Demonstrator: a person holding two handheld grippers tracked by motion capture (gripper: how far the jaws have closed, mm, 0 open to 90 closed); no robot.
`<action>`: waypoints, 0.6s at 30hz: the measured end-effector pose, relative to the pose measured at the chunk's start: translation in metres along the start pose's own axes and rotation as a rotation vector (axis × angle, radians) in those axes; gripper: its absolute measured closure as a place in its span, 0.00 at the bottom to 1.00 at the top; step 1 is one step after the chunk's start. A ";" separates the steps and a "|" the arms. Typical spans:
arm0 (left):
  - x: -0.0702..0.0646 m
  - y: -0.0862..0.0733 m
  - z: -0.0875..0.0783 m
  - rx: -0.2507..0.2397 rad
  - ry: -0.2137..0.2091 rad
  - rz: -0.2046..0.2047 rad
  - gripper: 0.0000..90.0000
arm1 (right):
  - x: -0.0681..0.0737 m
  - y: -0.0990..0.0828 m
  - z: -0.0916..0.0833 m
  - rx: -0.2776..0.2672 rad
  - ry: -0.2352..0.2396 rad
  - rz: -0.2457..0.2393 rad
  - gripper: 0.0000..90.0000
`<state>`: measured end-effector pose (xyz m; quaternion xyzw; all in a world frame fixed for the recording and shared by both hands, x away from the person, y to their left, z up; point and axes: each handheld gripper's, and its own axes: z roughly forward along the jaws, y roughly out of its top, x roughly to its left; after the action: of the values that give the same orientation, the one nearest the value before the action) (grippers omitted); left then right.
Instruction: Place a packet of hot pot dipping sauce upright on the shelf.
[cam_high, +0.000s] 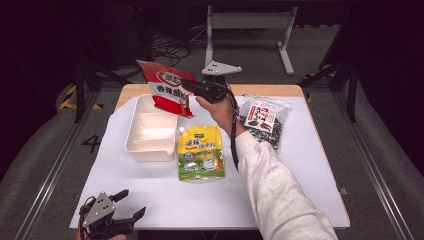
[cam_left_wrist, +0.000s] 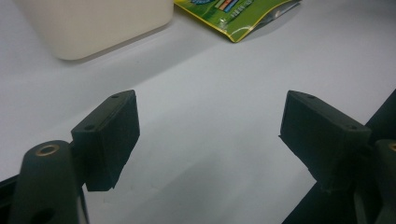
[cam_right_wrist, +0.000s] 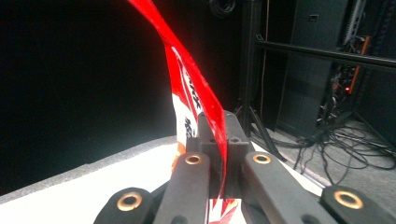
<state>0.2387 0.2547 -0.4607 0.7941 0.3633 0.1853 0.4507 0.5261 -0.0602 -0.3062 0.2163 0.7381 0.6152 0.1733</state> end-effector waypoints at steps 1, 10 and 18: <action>0.000 0.000 0.000 0.000 0.000 0.000 0.23 | 0.000 0.000 0.000 0.000 0.000 0.000 0.99; 0.001 0.000 0.000 -0.002 0.004 -0.012 0.21 | -0.008 -0.004 0.032 -0.016 0.016 0.035 0.99; 0.000 0.000 -0.002 -0.009 0.000 -0.006 0.21 | -0.003 -0.013 0.063 -0.004 0.025 0.034 0.99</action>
<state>0.2375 0.2556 -0.4598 0.7909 0.3647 0.1859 0.4548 0.5604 -0.0115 -0.3307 0.2208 0.7351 0.6222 0.1539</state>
